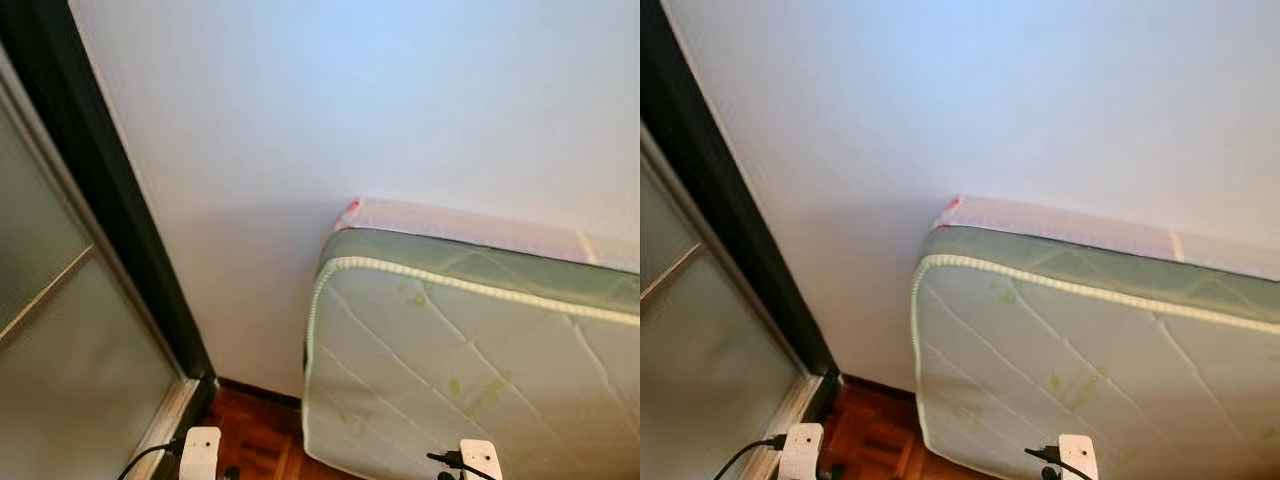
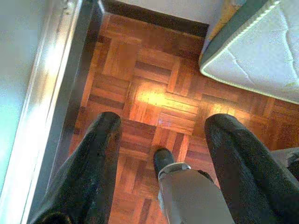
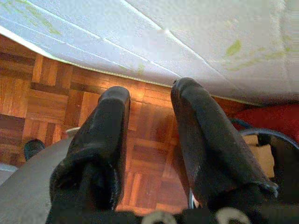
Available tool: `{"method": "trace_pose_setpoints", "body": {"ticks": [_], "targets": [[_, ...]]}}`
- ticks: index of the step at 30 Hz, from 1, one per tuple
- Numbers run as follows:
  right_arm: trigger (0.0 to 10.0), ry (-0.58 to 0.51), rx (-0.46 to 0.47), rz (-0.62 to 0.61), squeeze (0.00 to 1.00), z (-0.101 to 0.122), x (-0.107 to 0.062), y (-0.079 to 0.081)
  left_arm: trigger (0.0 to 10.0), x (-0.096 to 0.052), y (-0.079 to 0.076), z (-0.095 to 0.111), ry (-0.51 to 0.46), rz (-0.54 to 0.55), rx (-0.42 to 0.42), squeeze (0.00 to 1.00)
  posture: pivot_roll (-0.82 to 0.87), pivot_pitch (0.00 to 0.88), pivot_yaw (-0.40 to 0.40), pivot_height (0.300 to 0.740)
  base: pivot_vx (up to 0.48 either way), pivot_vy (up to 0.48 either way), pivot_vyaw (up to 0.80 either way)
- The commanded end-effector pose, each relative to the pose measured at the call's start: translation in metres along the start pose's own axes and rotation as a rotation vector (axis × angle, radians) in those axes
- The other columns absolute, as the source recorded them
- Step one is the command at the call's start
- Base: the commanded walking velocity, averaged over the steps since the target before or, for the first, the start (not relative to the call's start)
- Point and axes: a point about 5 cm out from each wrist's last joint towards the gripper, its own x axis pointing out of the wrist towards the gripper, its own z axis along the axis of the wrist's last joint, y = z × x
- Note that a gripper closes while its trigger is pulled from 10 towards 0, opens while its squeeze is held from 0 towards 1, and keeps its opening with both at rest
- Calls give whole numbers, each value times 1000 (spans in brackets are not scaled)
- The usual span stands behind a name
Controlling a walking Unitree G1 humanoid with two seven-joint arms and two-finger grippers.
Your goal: Clean up the room
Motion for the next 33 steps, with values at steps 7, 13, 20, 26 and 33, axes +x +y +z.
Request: {"method": "trace_pose_setpoints", "body": {"ticks": [7,13,20,26,33], "targets": [[10000,-46,314,-44,0,60,14,17,10000,14,-7,77,-72,-24,-152,0,-6,0,-73,740,0,0,-744],[10000,-50,313,-47,0,62,14,16,10000,14,-7,79,-82,-17,-176,0,-4,0,-73,740,0,0,-735],[10000,-48,303,-43,0,62,15,16,10000,14,-7,80,-82,-22,-182,0,-3,0,-73,740,0,0,-729],[10000,-49,297,-43,0,62,15,16,10000,14,-8,79,-82,-25,-192,0,-3,0,-72,740,0,0,-729],[10000,-47,294,-44,0,62,14,16,10000,14,-8,79,-80,-28,-194,0,-1,0,-68,740,0,0,-729]]}}
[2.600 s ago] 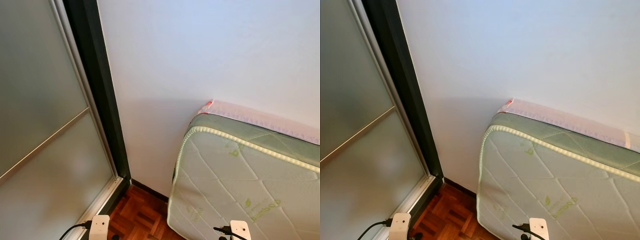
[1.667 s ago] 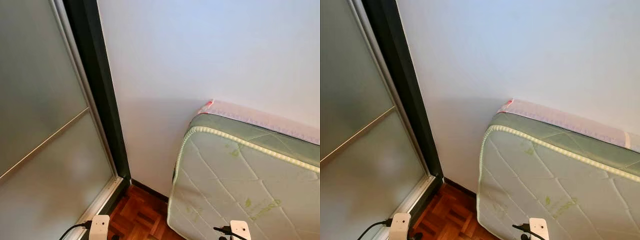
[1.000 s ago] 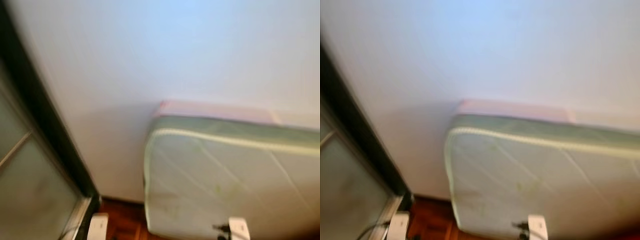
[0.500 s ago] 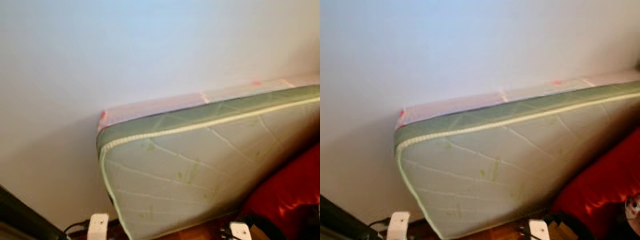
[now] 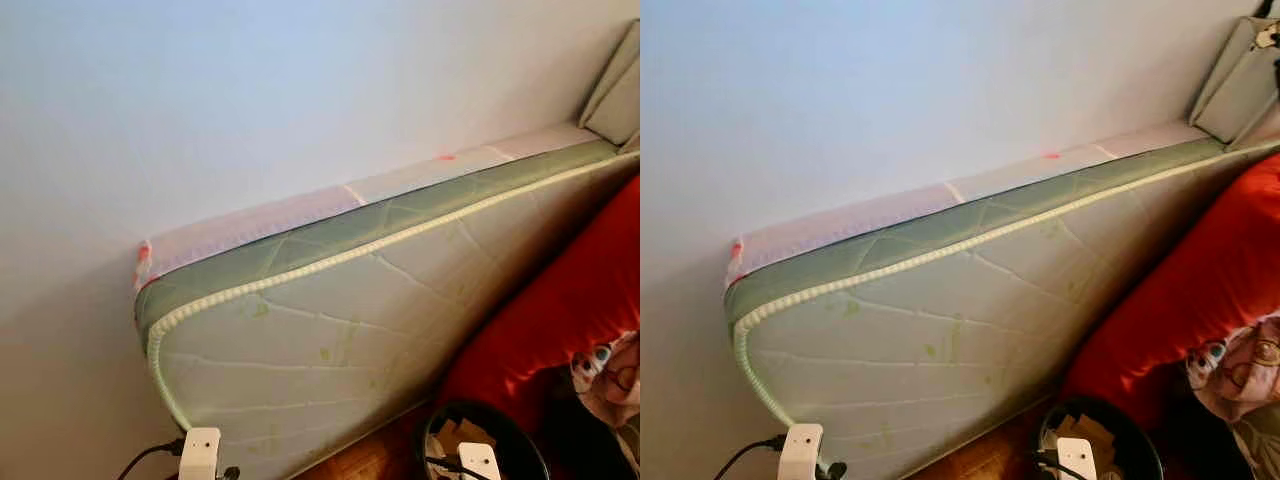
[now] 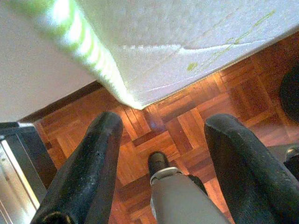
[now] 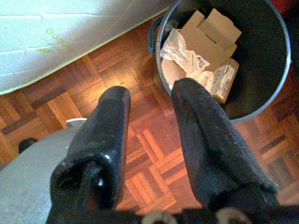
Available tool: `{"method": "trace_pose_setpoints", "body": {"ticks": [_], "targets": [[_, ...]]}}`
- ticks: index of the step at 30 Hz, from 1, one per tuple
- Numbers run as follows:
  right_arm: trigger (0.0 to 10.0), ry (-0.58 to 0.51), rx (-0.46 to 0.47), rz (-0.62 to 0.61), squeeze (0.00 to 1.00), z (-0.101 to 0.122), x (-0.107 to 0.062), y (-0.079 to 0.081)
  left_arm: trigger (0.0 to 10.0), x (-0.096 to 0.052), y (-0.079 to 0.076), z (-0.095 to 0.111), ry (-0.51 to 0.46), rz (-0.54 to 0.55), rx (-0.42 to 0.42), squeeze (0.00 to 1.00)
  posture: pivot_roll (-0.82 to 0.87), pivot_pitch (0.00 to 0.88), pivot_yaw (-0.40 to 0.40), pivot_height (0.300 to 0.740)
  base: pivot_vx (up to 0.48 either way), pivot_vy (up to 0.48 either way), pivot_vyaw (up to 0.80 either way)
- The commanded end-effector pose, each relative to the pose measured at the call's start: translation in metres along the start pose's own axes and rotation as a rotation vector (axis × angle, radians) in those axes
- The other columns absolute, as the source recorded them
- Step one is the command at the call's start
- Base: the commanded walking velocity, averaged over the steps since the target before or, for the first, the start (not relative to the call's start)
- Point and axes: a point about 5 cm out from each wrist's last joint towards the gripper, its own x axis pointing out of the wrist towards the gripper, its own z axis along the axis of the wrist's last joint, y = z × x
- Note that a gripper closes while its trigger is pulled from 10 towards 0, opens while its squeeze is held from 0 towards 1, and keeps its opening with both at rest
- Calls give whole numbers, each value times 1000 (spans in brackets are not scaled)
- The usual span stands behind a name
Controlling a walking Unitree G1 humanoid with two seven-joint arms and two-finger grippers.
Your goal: Clean up the room
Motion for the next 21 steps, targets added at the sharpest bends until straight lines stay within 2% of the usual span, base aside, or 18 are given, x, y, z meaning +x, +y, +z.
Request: {"method": "trace_pose_setpoints", "body": {"ticks": [1,13,18,21], "targets": [[10000,-60,297,-47,0,64,14,14,10000,15,-9,81,-84,-33,-193,0,0,0,-68,740,0,0,-731],[10000,-61,298,-46,0,61,14,15,10000,14,-8,77,-75,-34,-166,0,3,0,-48,740,0,0,-728],[10000,-89,322,-56,0,62,13,15,10000,14,-6,79,-77,-26,-120,0,3,0,-47,740,0,0,0],[10000,-89,321,-56,0,63,13,16,10000,14,-6,79,-76,-28,-122,0,5,0,-47,740,0,-440,0]]}}
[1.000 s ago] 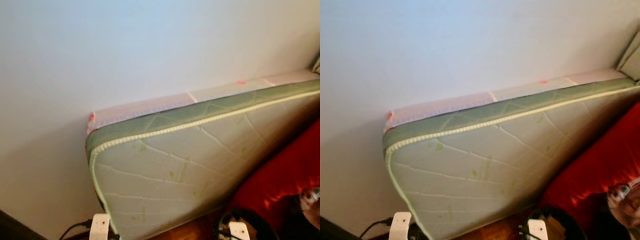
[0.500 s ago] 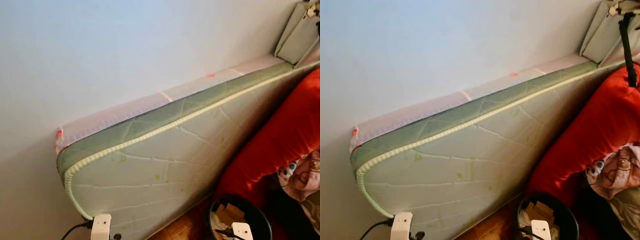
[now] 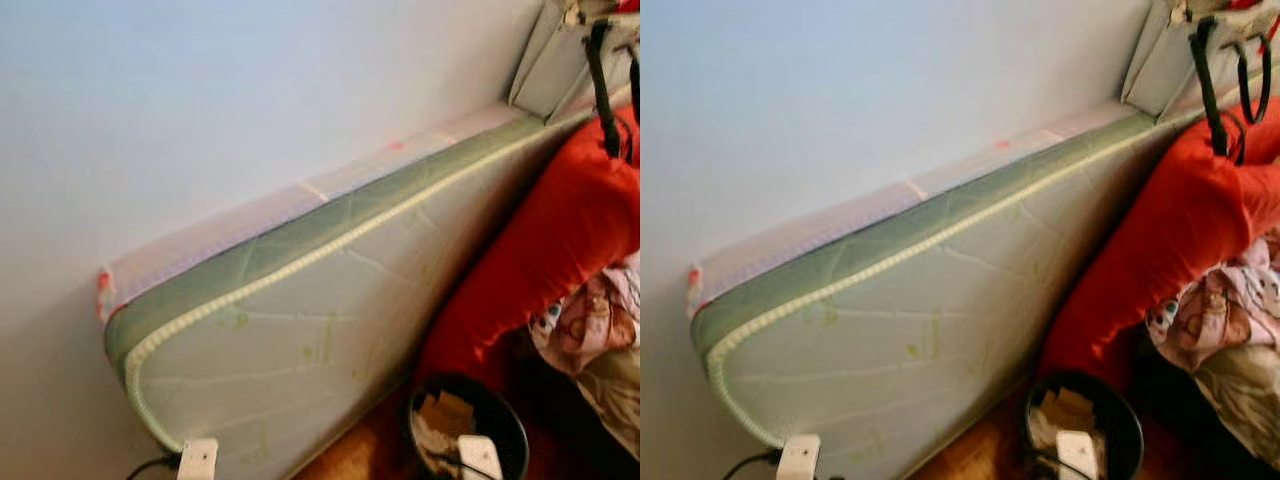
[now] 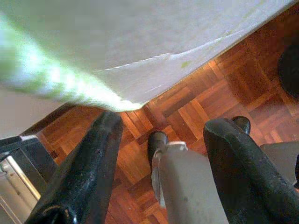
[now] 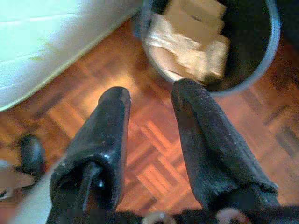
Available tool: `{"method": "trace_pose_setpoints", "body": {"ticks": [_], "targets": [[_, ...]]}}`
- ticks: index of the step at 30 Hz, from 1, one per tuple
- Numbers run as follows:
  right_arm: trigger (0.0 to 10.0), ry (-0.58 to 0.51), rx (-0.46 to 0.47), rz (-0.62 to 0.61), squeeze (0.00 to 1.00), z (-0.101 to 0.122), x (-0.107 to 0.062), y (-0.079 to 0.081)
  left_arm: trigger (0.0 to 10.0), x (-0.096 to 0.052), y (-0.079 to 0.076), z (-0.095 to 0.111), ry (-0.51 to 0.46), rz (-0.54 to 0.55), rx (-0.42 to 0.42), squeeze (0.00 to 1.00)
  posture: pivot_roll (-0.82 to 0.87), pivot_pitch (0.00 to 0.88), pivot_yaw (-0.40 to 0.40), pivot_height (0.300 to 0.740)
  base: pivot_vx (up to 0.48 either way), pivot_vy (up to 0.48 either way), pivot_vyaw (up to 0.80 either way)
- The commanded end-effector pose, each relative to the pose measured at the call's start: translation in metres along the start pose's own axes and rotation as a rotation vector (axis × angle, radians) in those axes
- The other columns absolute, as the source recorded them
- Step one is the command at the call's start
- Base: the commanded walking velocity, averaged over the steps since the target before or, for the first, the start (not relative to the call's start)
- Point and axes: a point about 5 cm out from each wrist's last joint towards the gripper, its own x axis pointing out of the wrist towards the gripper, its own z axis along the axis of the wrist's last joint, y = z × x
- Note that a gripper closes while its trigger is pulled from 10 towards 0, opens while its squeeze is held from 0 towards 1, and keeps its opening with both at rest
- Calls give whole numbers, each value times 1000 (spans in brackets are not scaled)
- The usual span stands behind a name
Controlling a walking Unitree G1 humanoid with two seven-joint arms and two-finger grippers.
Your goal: Clean up the room
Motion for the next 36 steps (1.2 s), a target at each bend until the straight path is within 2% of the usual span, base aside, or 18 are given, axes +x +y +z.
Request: {"method": "trace_pose_setpoints", "body": {"ticks": [1,9,22,36], "targets": [[10000,-72,322,-70,0,57,13,11,10000,12,-7,88,-116,-34,-126,0,5,0,-47,740,0,-480,0],[10000,-69,335,-82,0,56,13,10,10000,12,-8,88,-115,-30,-131,0,-1,0,-53,740,0,-480,0],[10000,-64,350,-91,0,57,13,11,10000,12,-7,89,-114,-24,-137,0,2,0,-54,740,0,-480,-649],[10000,-70,355,-95,0,58,13,11,10000,12,-6,90,-113,-22,-139,0,-4,0,-56,740,0,-480,0]]}}
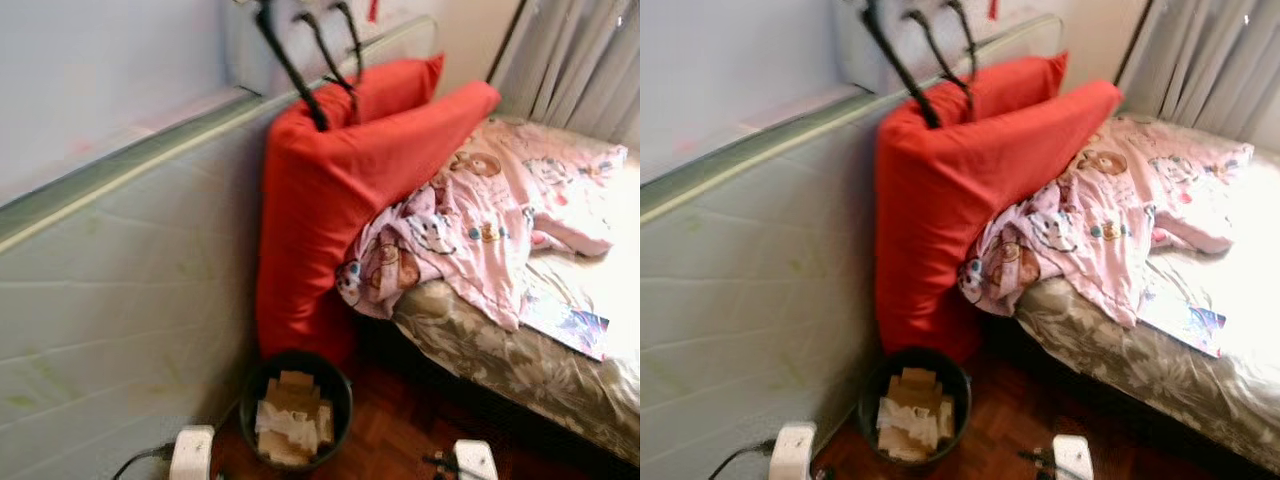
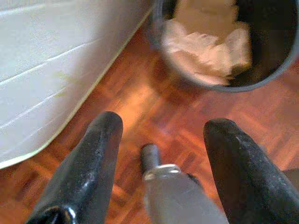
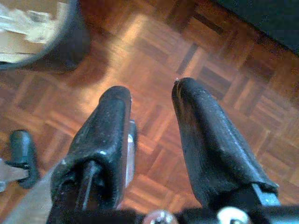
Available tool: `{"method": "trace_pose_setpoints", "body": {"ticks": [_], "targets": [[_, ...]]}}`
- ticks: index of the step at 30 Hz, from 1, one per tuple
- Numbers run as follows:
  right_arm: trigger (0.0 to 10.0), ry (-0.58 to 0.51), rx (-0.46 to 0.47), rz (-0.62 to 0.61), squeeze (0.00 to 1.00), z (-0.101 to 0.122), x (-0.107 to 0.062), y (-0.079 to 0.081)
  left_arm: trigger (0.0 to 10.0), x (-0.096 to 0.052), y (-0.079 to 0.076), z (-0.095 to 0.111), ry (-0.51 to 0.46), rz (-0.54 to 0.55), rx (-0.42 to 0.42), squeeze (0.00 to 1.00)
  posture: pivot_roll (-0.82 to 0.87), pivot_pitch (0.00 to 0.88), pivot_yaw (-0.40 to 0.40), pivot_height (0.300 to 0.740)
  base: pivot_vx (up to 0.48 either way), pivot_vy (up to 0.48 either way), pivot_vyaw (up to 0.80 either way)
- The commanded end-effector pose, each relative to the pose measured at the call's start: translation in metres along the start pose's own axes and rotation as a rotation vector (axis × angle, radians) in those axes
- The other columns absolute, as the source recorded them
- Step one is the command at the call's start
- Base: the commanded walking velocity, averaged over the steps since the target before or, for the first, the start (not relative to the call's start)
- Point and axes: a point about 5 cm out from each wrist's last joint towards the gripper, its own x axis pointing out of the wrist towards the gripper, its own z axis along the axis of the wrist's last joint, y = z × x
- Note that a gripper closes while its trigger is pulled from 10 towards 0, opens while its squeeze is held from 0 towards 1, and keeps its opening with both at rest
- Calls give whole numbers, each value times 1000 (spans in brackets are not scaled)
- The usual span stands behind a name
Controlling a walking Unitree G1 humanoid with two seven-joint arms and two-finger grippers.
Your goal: Clean up the room
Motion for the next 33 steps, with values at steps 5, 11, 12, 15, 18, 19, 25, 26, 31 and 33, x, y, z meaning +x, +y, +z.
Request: {"method": "trace_pose_setpoints", "body": {"ticks": [5,11,12,15,18,19,25,26,31,33], "targets": [[10000,-102,354,-68,0,70,14,20,10000,14,0,73,-60,-4,-145,0,-7,0,-59,740,0,-480,0],[10000,-97,334,-58,0,71,14,20,10000,14,-1,73,-59,-6,-146,0,-8,0,-60,740,0,-480,0],[10000,-97,333,-57,0,71,14,20,10000,14,-1,73,-59,-6,-147,0,-8,0,-59,740,0,-480,0],[10000,-96,328,-55,0,71,14,20,10000,14,-1,73,-56,-3,-157,0,-7,0,-58,740,0,-238,0],[10000,-97,325,-52,0,71,14,20,10000,14,0,73,-52,0,-156,0,-7,0,-58,740,0,0,0],[10000,-97,324,-52,0,71,14,20,10000,14,0,73,-51,0,-156,0,-7,0,-58,740,0,0,0],[10000,-94,321,-53,0,71,14,20,10000,14,0,72,-47,2,-153,0,-9,0,-53,740,0,0,0],[10000,-93,321,-53,0,70,14,20,10000,14,0,72,-45,2,-151,0,-6,0,-51,740,0,0,0],[10000,-93,321,-51,0,71,14,21,10000,14,0,72,-47,2,-144,0,-7,0,-48,740,0,0,0],[10000,-93,317,-49,0,70,14,21,10000,14,1,72,-49,5,-142,0,-10,0,-46,740,0,0,0]]}}
